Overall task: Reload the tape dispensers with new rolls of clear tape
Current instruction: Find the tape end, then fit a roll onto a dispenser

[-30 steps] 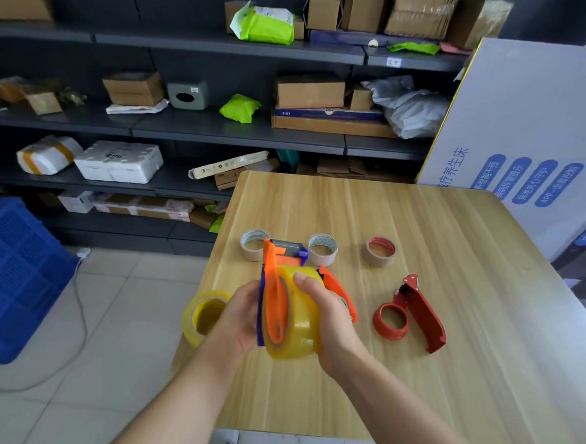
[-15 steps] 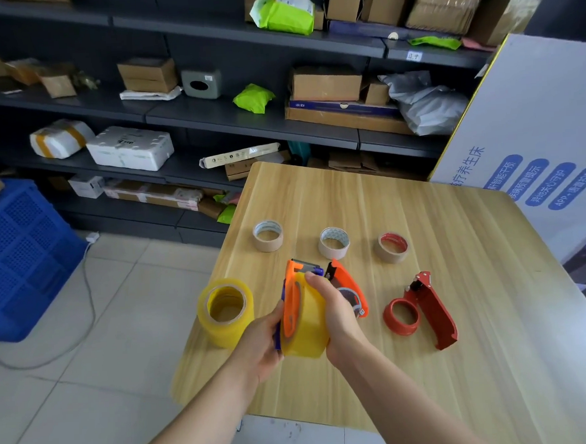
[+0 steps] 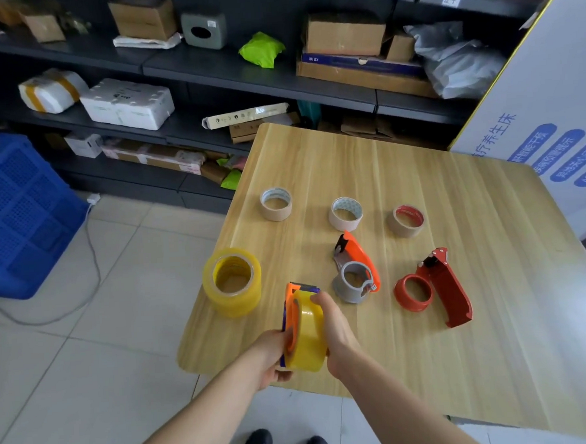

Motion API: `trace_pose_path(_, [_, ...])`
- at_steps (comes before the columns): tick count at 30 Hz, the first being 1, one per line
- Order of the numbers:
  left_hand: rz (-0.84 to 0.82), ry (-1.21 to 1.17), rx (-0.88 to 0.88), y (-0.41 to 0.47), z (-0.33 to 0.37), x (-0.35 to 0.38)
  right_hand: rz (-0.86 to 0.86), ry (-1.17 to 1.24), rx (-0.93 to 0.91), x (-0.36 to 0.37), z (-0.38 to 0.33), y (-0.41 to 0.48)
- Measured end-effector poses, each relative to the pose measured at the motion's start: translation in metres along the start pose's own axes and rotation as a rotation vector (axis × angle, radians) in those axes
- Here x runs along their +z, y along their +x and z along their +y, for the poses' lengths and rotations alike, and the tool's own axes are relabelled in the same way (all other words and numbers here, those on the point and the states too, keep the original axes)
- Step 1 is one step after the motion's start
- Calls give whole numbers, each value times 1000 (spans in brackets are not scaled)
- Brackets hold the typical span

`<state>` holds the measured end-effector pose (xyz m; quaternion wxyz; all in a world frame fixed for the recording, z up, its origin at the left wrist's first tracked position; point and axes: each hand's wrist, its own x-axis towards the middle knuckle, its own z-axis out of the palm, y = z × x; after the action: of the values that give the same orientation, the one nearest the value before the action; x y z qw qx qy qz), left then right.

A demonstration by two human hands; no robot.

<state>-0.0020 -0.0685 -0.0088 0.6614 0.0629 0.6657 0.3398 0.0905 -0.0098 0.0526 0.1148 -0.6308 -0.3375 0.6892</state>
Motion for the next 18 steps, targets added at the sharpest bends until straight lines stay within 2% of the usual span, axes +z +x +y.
trace_pose_path(10, [-89,164,-266,21,0,-2,-32,-131,9,0,21,35])
trace_pose_path(14, [4,229,-257,29,1,-4,-44,-193,-19,2,22,42])
trace_pose_path(18, [149,559,-220,26,7,-12,-42,-250,-37,-3,24,41])
